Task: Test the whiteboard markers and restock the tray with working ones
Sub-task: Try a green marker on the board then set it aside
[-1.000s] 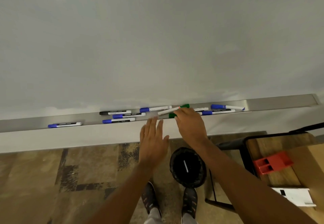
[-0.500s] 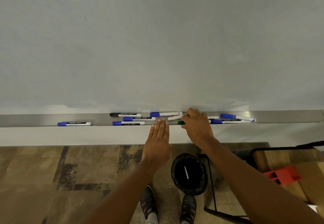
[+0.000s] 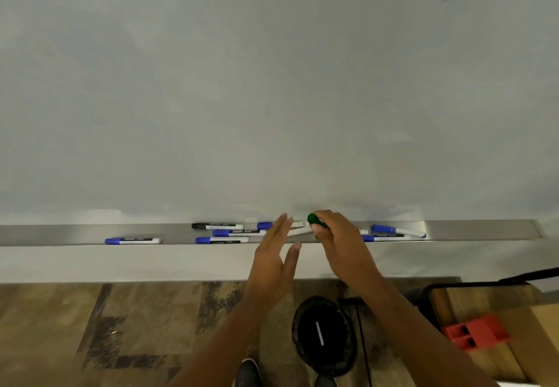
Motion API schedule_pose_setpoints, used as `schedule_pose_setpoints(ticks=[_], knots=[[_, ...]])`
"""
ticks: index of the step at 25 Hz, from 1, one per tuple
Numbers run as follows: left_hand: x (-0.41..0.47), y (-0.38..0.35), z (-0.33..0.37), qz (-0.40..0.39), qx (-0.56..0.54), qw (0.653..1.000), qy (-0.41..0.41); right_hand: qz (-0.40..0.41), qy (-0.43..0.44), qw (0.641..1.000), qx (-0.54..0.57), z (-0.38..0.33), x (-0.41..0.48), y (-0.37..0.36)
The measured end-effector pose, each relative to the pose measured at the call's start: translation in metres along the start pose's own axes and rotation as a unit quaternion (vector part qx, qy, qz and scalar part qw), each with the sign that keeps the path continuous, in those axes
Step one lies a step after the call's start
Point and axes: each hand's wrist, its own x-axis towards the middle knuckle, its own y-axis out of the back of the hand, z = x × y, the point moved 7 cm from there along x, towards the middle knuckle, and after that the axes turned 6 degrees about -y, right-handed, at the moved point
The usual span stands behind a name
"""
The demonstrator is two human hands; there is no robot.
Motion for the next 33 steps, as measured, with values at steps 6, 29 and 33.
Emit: schedule_pose_setpoints(ticks=[6, 29, 33], knots=[[0.022, 0.035, 0.081, -0.062, -0.405, 0.910, 0.065, -0.075, -0.142, 0.917, 0.366, -0.055, -0.040, 0.036], [0.068, 0.195, 0.226, 0.155, -0.380, 0.906, -0.106, -0.128, -0.010, 0.878, 0.460, -0.123, -0.086, 0.098], [0.060, 0.193, 0.228, 0.199, -0.319, 0.920, -0.112, -0.068, 0.053, 0.872, 0.481, -0.142, -0.078, 0.126]])
